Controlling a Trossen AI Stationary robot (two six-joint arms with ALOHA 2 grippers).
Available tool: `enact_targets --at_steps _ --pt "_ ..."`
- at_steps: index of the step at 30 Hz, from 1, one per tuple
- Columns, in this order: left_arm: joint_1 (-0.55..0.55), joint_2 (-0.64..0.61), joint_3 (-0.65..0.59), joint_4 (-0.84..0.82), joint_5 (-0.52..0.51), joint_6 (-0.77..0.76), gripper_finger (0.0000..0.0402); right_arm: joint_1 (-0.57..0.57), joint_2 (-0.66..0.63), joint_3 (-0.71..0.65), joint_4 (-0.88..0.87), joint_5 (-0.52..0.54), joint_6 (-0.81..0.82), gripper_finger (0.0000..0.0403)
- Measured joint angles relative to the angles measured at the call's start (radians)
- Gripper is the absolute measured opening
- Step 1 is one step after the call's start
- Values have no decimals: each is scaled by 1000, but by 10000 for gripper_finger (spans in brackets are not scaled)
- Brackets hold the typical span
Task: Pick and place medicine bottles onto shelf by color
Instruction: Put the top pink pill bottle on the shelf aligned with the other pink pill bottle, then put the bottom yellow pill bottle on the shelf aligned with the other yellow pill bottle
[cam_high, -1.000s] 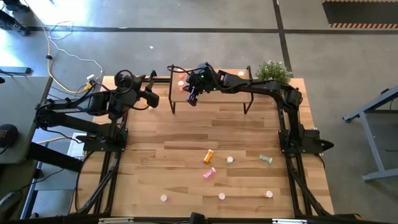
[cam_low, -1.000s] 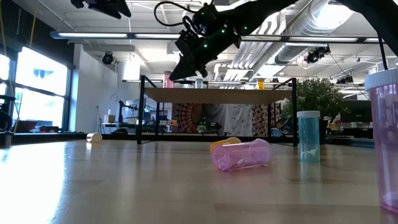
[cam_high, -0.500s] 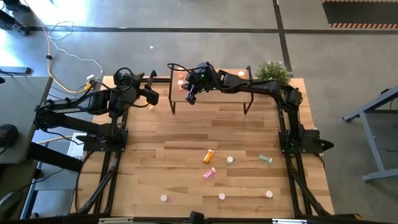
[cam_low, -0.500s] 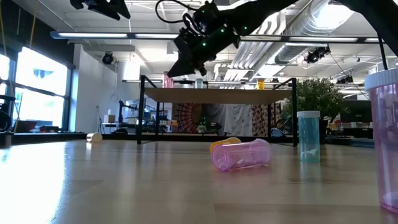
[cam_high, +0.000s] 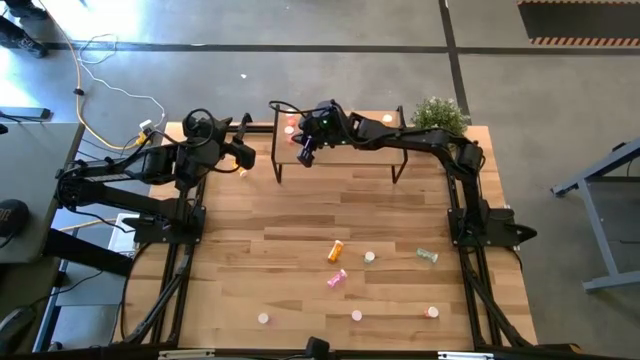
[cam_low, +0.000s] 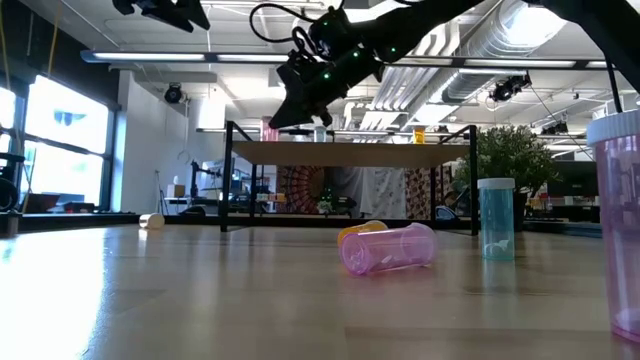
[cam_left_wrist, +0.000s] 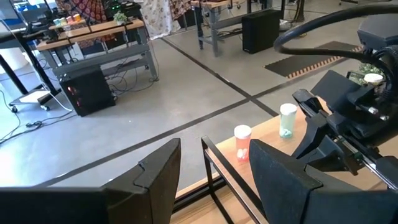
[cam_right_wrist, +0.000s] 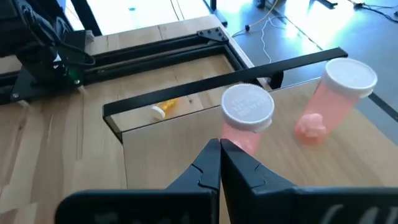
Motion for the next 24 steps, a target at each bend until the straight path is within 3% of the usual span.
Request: enact_targets --at_steps 8,19,24 --pt "0 0 0 -1 46 8 179 -3 -54 0 -87 9 27 0" --pt "0 0 0 -1 332 106 179 8 -221 0 -183 -90 185 0" --pt "-1 0 0 -26 432 103 179 72 -287 0 -273 -67 260 0"
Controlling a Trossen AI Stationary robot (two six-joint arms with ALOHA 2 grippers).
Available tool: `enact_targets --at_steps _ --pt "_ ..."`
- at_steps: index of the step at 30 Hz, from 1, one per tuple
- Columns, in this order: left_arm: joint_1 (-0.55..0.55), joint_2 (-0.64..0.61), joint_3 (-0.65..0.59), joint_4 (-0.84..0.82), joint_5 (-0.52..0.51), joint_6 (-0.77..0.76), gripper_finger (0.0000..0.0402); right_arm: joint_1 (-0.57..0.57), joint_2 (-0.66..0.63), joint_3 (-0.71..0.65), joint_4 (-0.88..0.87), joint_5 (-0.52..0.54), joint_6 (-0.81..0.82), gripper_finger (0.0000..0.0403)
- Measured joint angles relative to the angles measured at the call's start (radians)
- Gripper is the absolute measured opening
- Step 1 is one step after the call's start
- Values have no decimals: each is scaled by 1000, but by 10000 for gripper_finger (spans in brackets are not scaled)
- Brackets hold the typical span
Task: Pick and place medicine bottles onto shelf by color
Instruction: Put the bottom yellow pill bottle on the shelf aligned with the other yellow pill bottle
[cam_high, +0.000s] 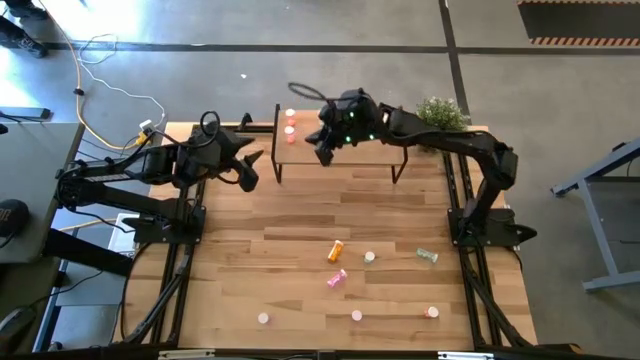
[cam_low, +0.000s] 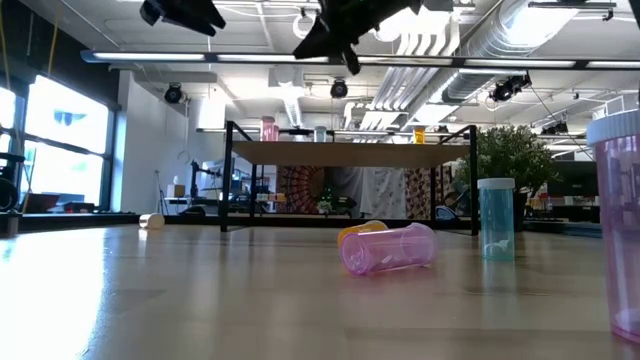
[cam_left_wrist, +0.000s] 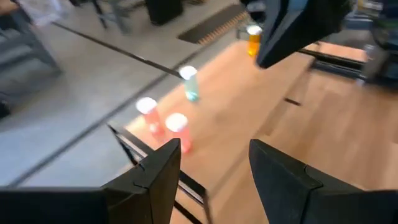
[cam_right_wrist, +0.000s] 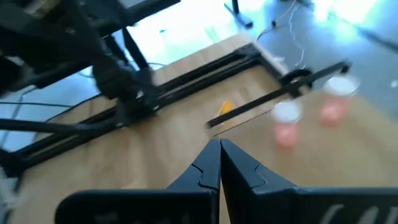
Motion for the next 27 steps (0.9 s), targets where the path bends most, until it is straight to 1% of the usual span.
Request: enact_targets --at_steps 2,4,7,9,14,19,21,27 --pt "-3 -4 -15 2 57 -26 179 35 -16 0 -56 28 33 0" --pt "-14 -27 -64 18 98 -32 179 77 -21 0 -124 82 77 0" --pt "-39 -68 -149 87 119 -78 179 140 -21 -1 -219 152 160 0" --pt "-56 -105 -198 137 138 -106 179 180 -21 -1 -237 182 209 0" --pt "-91 -173 -290 196 146 -152 179 261 -22 -1 -291 199 317 0" --pt "-129 -209 -337 209 178 -157 179 333 -22 -1 -411 295 405 0" --pt "-147 -220 -346 225 201 -157 179 360 -26 -1 -467 315 436 0" --pt "-205 -233 -346 277 208 -133 179 424 -53 -1 -607 386 476 0"
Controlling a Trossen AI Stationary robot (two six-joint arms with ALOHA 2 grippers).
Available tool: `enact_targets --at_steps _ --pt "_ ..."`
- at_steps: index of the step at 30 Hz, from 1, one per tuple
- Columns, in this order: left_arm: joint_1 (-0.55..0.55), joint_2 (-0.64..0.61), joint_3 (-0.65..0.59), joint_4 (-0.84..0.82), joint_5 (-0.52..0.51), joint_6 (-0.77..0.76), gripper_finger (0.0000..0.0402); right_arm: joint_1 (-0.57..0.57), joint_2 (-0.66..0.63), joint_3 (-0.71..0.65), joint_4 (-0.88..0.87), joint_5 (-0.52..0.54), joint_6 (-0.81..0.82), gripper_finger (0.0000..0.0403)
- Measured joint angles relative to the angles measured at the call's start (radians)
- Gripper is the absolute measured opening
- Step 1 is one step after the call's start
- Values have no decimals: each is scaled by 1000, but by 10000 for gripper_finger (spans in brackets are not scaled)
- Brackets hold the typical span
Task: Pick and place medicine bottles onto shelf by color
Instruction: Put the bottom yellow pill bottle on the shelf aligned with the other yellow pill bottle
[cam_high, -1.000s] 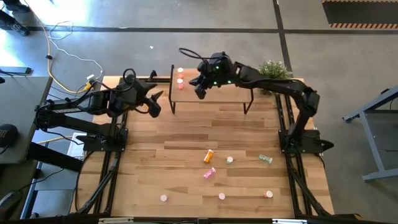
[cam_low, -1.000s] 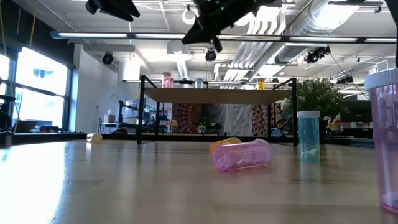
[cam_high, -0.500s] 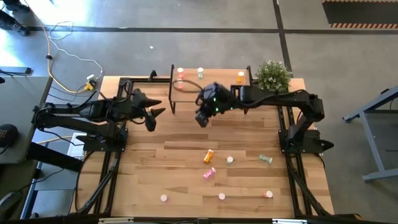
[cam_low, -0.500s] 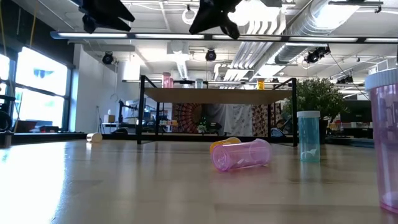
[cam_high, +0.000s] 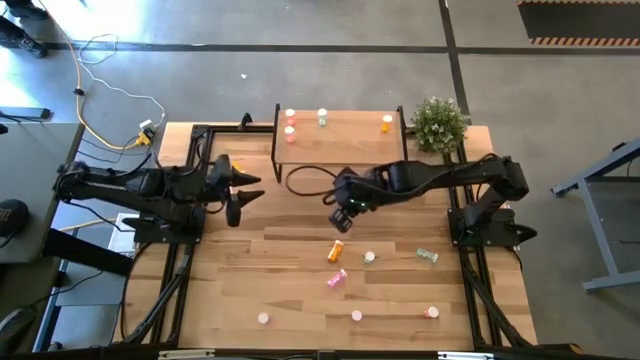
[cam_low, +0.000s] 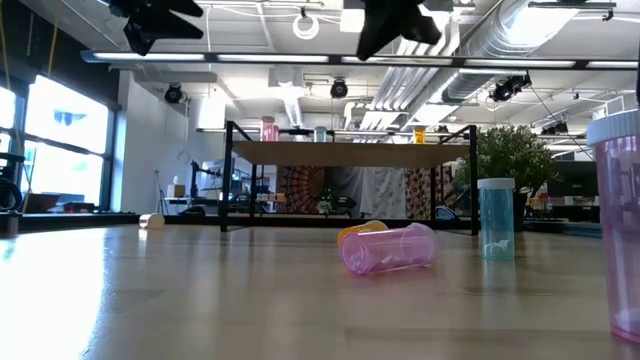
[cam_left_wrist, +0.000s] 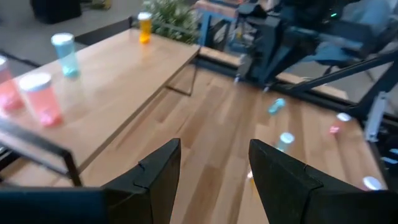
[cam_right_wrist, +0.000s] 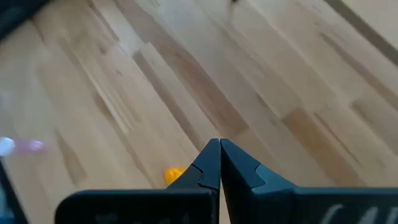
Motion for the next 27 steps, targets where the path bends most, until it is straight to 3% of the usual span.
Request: enact_targets --at_steps 6,15,22,27 --pt "-29 0 0 50 0 3 179 45 -121 -143 16 34 61 0" --pt "-32 1 0 48 -1 3 179 84 -388 -452 276 30 336 0" --pt "-32 1 0 47 -1 3 179 98 -436 -481 335 24 418 3" --pt "-32 1 0 47 -1 0 179 95 -436 -481 419 -30 368 42"
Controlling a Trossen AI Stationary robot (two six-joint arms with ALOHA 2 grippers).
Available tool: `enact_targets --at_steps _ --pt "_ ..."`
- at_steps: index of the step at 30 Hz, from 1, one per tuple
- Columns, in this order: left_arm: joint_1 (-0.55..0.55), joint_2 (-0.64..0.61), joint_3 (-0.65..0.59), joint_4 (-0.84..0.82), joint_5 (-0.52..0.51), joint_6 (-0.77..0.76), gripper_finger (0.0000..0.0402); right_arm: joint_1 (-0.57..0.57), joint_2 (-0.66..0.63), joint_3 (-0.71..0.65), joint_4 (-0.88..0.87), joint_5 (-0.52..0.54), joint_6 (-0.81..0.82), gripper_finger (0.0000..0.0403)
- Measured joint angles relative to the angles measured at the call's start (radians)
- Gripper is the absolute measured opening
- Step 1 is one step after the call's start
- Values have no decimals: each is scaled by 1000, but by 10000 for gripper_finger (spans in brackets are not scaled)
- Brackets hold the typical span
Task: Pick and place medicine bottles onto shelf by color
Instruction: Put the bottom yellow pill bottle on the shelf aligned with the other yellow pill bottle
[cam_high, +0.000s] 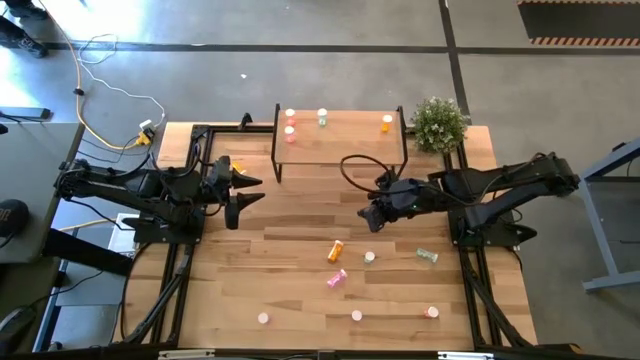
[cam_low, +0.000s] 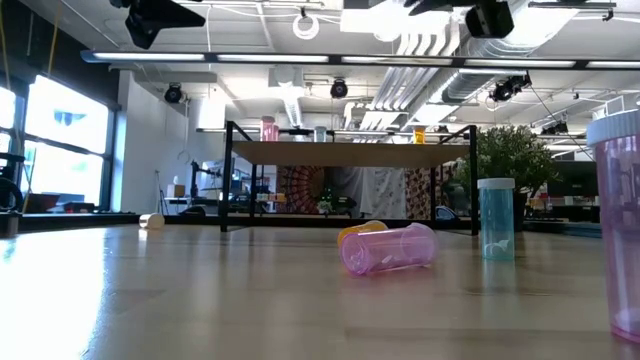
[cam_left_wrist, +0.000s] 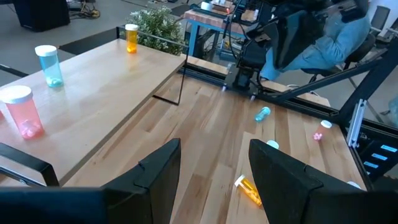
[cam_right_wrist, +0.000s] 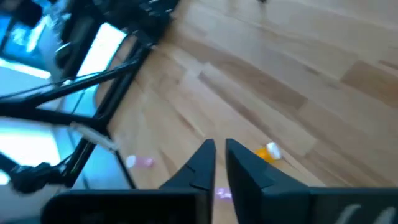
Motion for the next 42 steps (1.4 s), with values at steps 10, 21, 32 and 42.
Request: enact_targets --at_steps 10,21,32,42 --pt "0 0 0 -8 15 -53 179 -5 5 0 58 -28 159 156" --pt "0 0 0 -15 21 -23 179 20 135 120 172 -41 253 143" --pt "0 0 0 -26 48 10 179 21 407 392 -177 -88 399 138" --pt "0 0 0 -69 103 64 179 15 545 417 -186 -108 573 138"
